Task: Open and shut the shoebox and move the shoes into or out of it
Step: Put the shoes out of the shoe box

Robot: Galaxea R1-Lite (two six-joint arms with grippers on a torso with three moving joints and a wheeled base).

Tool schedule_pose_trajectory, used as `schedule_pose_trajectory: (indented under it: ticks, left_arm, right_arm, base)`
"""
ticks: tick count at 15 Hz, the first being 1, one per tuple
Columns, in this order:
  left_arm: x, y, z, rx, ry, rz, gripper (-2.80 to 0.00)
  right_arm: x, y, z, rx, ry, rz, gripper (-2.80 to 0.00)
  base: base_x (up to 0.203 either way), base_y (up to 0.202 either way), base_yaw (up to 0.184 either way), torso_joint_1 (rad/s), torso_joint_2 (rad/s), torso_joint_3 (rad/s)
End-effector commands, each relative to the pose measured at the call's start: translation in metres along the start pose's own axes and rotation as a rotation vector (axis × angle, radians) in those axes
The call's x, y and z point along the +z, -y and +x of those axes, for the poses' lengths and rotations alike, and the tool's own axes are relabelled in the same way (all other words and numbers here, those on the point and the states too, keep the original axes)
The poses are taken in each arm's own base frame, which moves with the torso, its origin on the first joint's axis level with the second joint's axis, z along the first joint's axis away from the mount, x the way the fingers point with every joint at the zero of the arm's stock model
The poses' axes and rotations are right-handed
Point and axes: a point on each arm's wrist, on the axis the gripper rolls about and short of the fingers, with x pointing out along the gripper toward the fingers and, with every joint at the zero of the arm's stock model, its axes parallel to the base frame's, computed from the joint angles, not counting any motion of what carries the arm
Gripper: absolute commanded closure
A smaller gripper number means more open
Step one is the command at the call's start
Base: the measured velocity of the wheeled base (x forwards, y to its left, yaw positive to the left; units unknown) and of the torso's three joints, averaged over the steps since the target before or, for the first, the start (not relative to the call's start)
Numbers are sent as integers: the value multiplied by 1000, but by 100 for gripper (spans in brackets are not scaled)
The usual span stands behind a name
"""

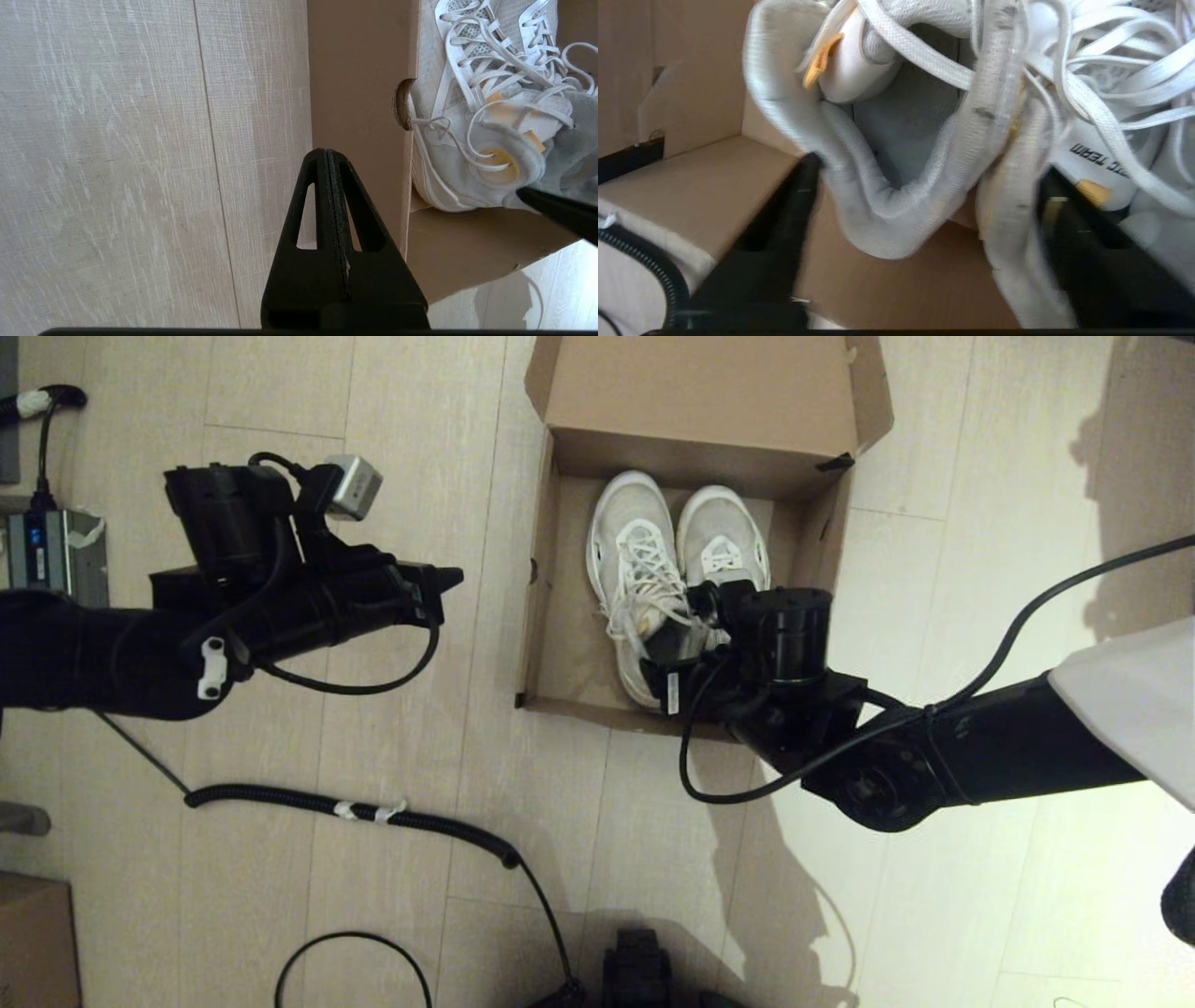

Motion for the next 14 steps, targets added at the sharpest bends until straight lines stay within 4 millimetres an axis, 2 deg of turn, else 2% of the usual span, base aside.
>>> schedule_pose_trajectory:
  ticks: [1, 9, 14]
  left_arm:
    - [0, 0, 0, -2, 2, 1, 0]
    - [1, 0, -1, -2, 5, 1, 0]
    - [4, 1, -4, 0, 13, 3, 0]
  right_arm:
    - [-6, 1, 4, -9, -5, -1, 0]
    - [-7, 5, 4, -17, -7, 5, 0]
    - [33, 11, -19, -13, 102, 41, 0]
  base:
    - [0, 0, 0, 0, 0, 0]
    - [0, 0, 0, 0, 0, 0]
    - [0, 0, 0, 0, 0, 0]
